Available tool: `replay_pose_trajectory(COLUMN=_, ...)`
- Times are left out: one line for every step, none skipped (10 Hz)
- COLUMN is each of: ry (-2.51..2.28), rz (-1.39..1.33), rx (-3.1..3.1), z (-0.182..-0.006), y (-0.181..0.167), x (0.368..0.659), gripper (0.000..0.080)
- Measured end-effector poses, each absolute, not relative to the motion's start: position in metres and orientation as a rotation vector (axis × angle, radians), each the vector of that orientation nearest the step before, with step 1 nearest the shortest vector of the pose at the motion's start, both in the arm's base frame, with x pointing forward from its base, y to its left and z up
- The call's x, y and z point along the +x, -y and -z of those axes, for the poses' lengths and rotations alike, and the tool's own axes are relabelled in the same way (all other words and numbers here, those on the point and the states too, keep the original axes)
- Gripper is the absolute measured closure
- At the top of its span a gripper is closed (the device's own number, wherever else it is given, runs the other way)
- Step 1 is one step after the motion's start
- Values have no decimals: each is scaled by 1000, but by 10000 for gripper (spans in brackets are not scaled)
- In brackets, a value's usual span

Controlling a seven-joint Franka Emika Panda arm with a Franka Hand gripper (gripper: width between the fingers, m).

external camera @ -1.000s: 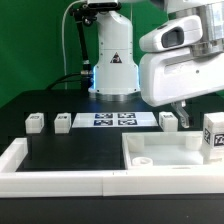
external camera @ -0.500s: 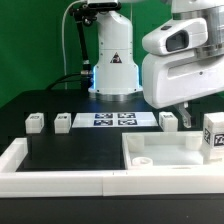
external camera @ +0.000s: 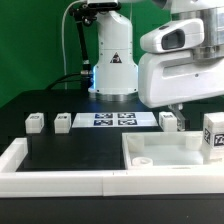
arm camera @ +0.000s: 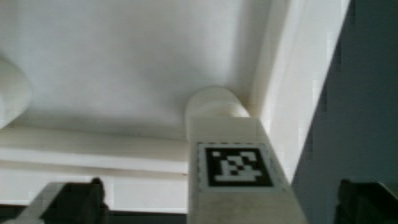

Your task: Assemble square table

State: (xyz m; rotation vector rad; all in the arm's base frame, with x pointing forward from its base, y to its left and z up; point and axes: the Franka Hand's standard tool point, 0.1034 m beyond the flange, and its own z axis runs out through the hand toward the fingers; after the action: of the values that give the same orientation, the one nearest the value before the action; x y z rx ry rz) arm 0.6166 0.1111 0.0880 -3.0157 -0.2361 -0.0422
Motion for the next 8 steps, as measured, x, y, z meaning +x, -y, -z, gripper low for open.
replay_pose_trajectory(ry=236, rz=39, rx=-3016, z=-87, y=-110, x=616, gripper=150)
replay_pose_trajectory(ry=235, rz=38, rx=-3017, z=-86, y=-110, x=616, gripper=150)
replay_pose_trajectory(ry=235, rz=38, rx=-3017, z=-86, y=-110, x=616, gripper=150)
replay_pose_trajectory(ry=234, rz=36, rx=-3017, z=-85, y=-109, x=616, gripper=150)
replay_pose_trajectory(ry=235, rz=34, rx=-3017, z=-82, y=-107, x=617, gripper=150)
replay_pose_trajectory(ry=231, rz=36, rx=-3017, z=-81, y=-106, x=620, gripper=150)
replay_pose_trajectory(ry=227, rz=37, rx=-3015, z=-83, y=-108, x=625, gripper=150)
replay_pose_trajectory(ry=228, rz=43, rx=-3014, z=-84, y=-109, x=630, gripper=150)
